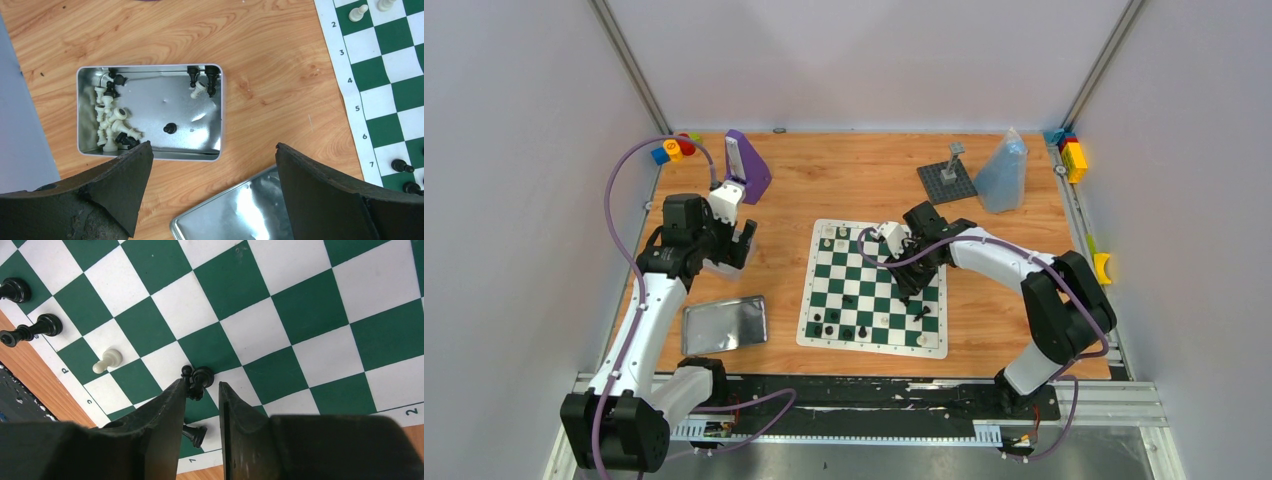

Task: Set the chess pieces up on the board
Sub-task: Pick up the chess piece from the chessboard, then place the chess piece on the chessboard.

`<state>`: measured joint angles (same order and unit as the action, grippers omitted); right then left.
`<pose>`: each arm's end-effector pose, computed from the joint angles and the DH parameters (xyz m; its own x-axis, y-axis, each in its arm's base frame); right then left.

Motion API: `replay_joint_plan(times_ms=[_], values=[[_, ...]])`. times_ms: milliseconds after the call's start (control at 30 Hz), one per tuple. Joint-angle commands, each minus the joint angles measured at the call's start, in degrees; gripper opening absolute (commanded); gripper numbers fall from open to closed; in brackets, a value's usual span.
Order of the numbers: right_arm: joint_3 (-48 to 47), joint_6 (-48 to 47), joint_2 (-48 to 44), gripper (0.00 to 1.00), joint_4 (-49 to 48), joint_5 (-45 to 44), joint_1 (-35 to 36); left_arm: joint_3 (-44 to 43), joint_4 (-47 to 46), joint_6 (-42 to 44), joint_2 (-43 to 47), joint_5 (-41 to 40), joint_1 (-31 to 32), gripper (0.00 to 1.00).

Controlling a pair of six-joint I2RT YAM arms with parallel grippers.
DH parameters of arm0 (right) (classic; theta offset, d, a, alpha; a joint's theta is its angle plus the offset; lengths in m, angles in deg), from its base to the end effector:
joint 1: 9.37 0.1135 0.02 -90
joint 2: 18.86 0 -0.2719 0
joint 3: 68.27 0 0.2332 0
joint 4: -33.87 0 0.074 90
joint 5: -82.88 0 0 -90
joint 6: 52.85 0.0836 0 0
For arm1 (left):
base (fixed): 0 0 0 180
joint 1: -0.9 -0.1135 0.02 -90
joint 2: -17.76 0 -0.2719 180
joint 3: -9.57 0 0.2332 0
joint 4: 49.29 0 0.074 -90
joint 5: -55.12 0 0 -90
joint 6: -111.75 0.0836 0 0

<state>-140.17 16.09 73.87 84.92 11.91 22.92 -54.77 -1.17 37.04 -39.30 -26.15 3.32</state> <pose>0.2378 0.1825 0.1567 -0.5375 -0.7415 -0.4016 -0.8400 0.5128 0.1774 0.2212 -0.0220 0.2688 -0.5890 0.2858 -0.7559 0.3232 0.9406 0.1038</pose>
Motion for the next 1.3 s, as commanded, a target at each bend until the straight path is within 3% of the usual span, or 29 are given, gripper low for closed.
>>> replay_joint_plan(times_ms=[0, 433, 933, 1267], values=[[-0.25, 0.32, 0.82, 0.29, -0.81, 1.19, -0.21, -0.32, -1.04, 0.54, 0.98, 0.76, -0.57, 1.00], [-0.45, -0.27, -3.96, 0.02, 1.72, -1.43, -0.36, -0.32, -1.13, 0.53, 0.92, 0.75, -0.57, 1.00], [9.28, -6.99, -21.80, 0.00, 12.40, -2.08, -1.07, -0.49, -1.21, 0.71, 0.93, 0.53, -0.57, 1.00], [15.94, -8.97, -22.87, 0.00, 7.51, -0.26, 1.41, -0.48, -1.18, 0.87, 0.40, 0.45, -0.59, 1.00]])
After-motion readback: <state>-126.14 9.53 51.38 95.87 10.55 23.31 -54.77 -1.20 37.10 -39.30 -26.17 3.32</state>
